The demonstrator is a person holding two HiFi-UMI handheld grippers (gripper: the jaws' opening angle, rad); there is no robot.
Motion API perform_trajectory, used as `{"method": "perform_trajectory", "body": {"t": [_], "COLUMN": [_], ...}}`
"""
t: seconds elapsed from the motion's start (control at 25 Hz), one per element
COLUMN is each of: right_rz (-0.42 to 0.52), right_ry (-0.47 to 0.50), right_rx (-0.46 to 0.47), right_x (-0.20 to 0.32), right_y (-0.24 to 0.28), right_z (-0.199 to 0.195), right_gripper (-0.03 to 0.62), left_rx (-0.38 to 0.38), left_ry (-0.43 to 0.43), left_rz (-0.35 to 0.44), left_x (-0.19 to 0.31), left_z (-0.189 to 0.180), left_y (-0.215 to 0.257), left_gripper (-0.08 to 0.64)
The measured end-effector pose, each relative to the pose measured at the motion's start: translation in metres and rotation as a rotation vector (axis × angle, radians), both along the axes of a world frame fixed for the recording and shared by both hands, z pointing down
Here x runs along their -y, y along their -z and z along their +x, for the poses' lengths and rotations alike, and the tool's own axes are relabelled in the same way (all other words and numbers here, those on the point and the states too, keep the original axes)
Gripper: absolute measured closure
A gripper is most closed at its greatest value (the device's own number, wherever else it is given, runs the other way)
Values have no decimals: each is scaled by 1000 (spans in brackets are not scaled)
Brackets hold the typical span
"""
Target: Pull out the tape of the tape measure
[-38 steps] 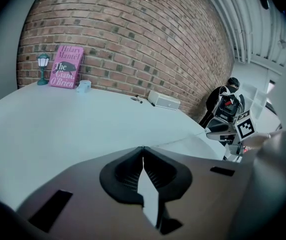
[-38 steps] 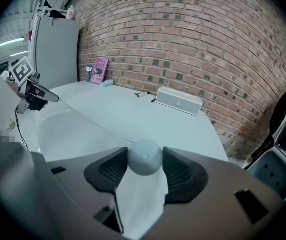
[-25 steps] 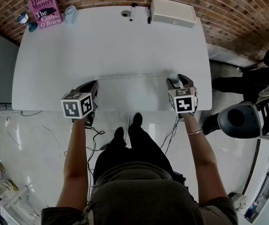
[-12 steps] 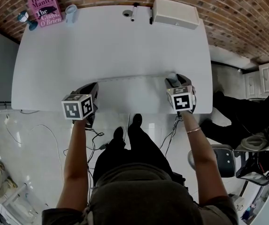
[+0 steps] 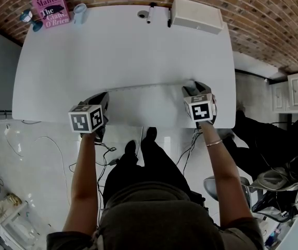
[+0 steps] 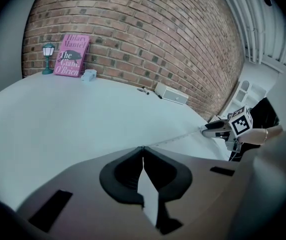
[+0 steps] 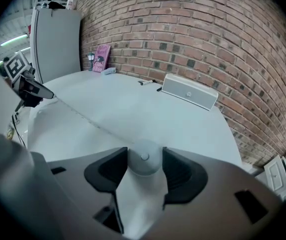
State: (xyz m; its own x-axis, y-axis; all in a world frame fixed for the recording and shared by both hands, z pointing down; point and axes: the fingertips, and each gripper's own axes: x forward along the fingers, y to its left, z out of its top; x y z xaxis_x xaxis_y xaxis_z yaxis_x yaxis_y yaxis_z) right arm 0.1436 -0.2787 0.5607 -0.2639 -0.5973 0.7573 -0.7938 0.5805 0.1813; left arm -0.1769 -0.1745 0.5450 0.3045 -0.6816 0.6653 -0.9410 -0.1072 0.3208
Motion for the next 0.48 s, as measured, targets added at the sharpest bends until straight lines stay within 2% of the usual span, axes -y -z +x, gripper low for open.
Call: {"method": "perform_trajectory", "body": {"t": [0.48], "right_rz": [-39], "right_ry": [-7], "right_rx": [13], "right_x": [2], "right_y": [-8], "right_z": [-1], "right_gripper": [368], "left_rx": [0], "left_ry": [6], "left_rz": [-25], "left_x": [-4], "left_z": [-1], "left_y": [-10], "left_gripper": [534]}}
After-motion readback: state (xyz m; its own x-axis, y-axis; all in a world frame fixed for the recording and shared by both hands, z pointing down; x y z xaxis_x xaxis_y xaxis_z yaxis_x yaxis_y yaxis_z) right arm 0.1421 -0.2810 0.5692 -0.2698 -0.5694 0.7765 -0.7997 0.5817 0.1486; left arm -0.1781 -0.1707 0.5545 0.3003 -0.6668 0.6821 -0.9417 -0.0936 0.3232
